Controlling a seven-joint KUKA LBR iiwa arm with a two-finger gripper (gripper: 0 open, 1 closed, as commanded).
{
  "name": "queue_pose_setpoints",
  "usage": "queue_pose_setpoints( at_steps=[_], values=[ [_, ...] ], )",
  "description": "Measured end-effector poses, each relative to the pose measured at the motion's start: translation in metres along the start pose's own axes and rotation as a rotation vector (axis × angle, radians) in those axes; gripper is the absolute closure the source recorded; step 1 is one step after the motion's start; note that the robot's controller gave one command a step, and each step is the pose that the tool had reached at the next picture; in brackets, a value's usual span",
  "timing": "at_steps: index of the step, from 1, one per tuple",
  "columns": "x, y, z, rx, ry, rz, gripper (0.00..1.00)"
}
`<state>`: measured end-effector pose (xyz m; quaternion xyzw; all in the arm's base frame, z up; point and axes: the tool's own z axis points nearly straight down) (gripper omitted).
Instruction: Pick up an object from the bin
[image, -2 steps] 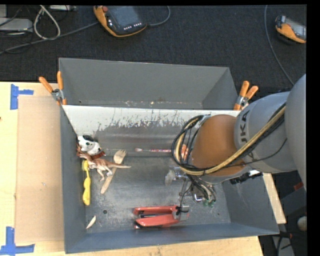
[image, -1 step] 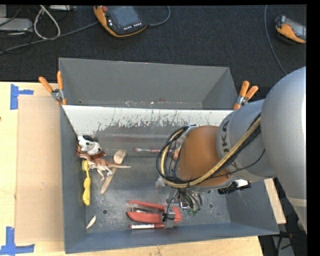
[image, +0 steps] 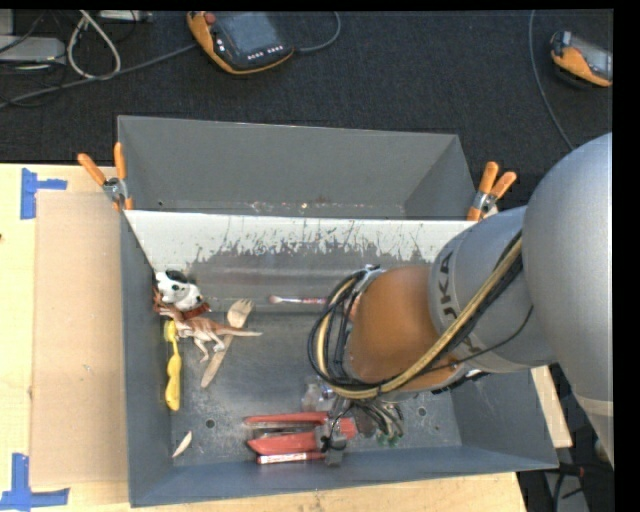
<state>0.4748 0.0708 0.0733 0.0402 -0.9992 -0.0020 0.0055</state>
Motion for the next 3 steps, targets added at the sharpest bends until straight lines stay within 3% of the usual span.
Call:
queue_pose_setpoints(
  at_steps=[1, 2, 3],
  values=[
    [0.0, 0.0, 0.0, 0.0, 0.0, -0.002, 1.0],
    [-0.003, -0.006, -0.058, 0.001, 0.006, -0.018, 1.0],
    [0.005, -0.018, -0.14, 0.001, 0.011, 0.054, 1.0]
  ],
)
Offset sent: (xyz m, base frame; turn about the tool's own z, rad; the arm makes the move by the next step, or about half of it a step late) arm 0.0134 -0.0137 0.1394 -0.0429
